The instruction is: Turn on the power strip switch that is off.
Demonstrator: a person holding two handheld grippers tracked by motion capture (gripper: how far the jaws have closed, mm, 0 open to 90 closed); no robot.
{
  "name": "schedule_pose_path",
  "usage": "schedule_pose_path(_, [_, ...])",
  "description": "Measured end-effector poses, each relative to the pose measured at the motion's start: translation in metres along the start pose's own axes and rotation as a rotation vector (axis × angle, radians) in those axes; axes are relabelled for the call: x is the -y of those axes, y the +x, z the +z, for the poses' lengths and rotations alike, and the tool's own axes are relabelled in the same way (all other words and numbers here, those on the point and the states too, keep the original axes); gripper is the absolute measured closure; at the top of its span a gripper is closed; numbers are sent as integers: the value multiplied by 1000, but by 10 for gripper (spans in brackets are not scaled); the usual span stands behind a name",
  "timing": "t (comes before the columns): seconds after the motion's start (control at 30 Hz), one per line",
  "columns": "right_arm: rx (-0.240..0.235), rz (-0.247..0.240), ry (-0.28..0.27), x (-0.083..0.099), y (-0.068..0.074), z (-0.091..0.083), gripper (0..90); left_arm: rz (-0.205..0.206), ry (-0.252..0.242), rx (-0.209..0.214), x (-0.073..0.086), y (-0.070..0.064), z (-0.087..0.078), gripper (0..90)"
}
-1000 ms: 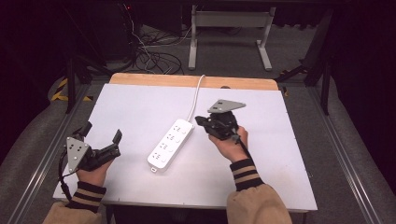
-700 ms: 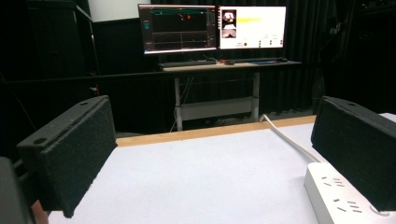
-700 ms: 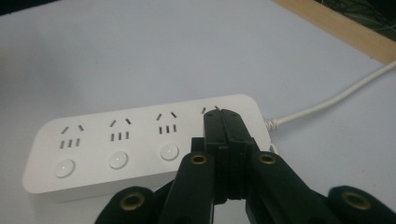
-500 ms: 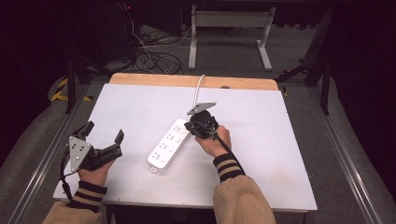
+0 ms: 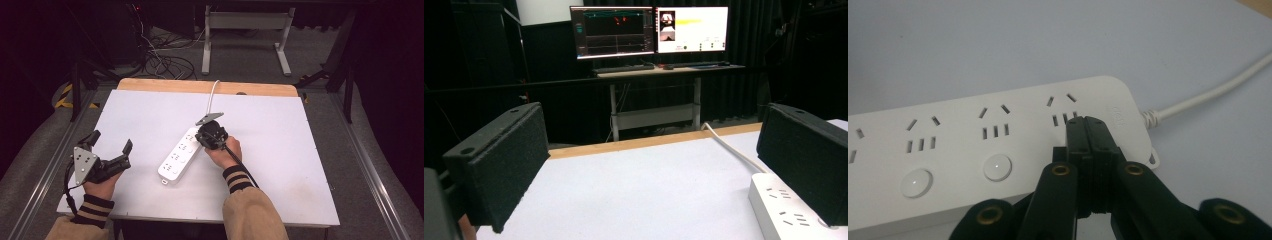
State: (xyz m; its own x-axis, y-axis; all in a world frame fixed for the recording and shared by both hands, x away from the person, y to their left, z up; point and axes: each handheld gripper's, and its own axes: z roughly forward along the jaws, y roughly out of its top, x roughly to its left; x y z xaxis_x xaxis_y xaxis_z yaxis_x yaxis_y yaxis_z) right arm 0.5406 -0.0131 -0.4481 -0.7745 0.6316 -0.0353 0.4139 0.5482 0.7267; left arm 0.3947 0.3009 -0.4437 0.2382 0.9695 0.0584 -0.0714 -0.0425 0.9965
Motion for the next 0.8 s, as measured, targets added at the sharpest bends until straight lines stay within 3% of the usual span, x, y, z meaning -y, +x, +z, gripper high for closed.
schedule_pose_path(0.8, [28, 30, -16, 6, 4, 9, 900, 3, 0, 1, 0, 0, -1, 9])
